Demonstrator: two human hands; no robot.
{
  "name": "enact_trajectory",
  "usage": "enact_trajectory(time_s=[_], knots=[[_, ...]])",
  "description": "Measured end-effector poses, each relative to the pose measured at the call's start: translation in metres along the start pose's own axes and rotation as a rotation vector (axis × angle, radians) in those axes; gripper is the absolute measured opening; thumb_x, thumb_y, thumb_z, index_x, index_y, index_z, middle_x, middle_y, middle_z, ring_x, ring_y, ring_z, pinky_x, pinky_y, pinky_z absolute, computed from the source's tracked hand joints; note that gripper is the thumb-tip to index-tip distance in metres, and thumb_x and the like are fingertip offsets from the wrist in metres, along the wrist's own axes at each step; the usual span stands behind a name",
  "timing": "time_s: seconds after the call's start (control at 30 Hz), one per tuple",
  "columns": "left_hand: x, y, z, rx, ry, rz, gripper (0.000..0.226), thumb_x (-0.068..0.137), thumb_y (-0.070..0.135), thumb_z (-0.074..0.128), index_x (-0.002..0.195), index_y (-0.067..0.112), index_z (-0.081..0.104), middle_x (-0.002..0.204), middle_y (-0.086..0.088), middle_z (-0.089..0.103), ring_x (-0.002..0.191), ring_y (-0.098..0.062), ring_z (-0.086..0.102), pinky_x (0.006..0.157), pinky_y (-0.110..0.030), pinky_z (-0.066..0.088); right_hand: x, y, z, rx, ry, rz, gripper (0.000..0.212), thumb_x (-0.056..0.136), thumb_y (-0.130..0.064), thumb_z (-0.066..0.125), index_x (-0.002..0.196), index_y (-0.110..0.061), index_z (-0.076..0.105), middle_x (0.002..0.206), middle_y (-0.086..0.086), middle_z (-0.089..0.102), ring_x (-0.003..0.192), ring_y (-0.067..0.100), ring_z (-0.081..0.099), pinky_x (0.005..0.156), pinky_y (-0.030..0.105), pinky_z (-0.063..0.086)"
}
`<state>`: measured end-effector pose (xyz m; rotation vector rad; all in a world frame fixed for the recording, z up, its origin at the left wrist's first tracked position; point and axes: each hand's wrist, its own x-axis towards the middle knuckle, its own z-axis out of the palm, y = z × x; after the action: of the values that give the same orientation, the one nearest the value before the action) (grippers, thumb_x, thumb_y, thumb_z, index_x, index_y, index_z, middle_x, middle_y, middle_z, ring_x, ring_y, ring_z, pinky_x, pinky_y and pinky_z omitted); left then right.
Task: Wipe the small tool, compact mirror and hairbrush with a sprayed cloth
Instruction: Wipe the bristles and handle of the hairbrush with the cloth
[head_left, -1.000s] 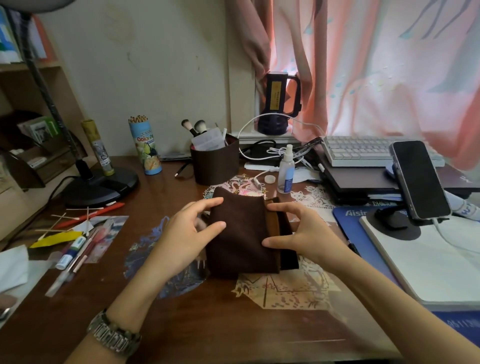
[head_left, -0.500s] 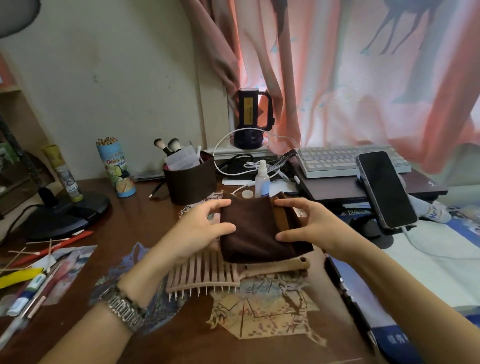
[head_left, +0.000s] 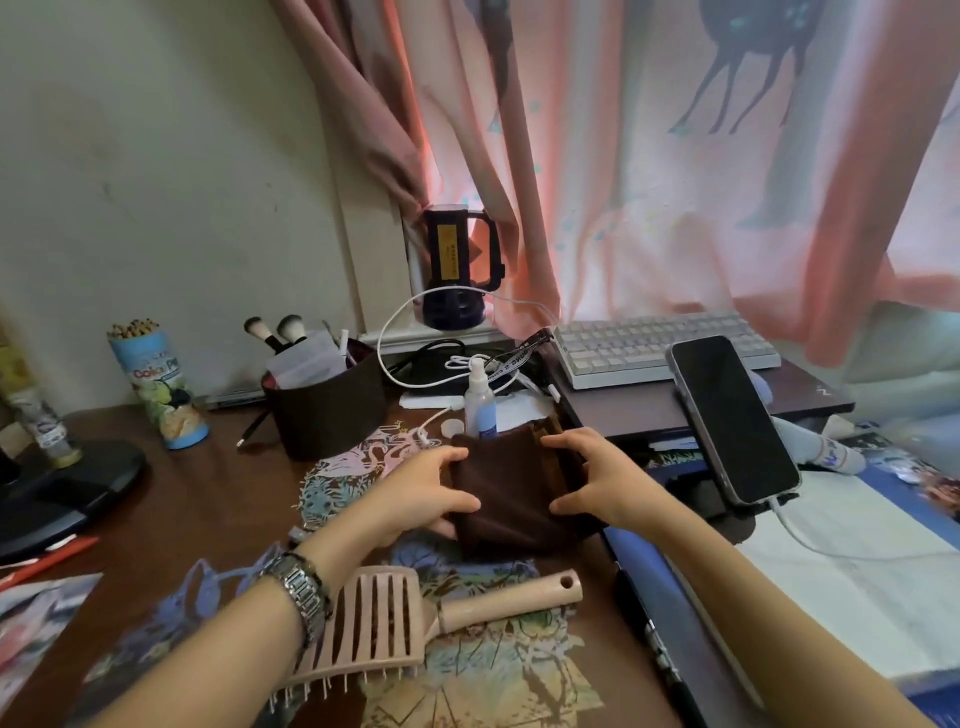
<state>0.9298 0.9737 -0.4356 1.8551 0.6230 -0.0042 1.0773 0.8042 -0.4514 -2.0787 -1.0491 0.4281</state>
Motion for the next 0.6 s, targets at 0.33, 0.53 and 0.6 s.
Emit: enact_trajectory(time_s=[0.33, 0.53, 0.6], knots=[[0.008, -0.008, 0.009, 0.001, -0.043, -0.086, 0.077, 0.08, -0.001, 0.069, 0.144, 0.016, 0.032, 0.134, -0.007, 0.039, 0.098, -0.027, 0.066, 0.075, -0.04, 0.06, 0.007, 0.017, 0.005, -0.072, 0.009, 0.079, 0.08, 0.066, -0.013, 0.084, 0.137, -0.019, 0.046, 0.133, -0.004, 0.042, 0.122, 0.016, 0.045, 0.103, 0.028, 0.038], [0.01, -0.005, 0.01, 0.054, -0.038, -0.108, 0.076, 0.08, 0.0, 0.069, 0.144, 0.017, 0.032, 0.132, -0.006, 0.039, 0.099, -0.025, 0.064, 0.072, -0.036, 0.06, -0.001, 0.011, -0.002, -0.121, 0.036, 0.096, 0.077, 0.063, -0.021, 0.085, 0.132, -0.023, 0.05, 0.124, -0.002, 0.047, 0.114, 0.019, 0.051, 0.098, 0.038, 0.047], [0.012, -0.006, 0.01, 0.071, -0.042, -0.117, 0.076, 0.08, 0.001, 0.07, 0.144, 0.018, 0.032, 0.125, -0.002, 0.038, 0.101, -0.026, 0.063, 0.072, -0.036, 0.06, -0.003, 0.01, -0.005, -0.145, 0.044, 0.087, 0.072, 0.064, -0.022, 0.085, 0.128, -0.024, 0.053, 0.12, -0.002, 0.049, 0.108, 0.018, 0.053, 0.094, 0.036, 0.049]])
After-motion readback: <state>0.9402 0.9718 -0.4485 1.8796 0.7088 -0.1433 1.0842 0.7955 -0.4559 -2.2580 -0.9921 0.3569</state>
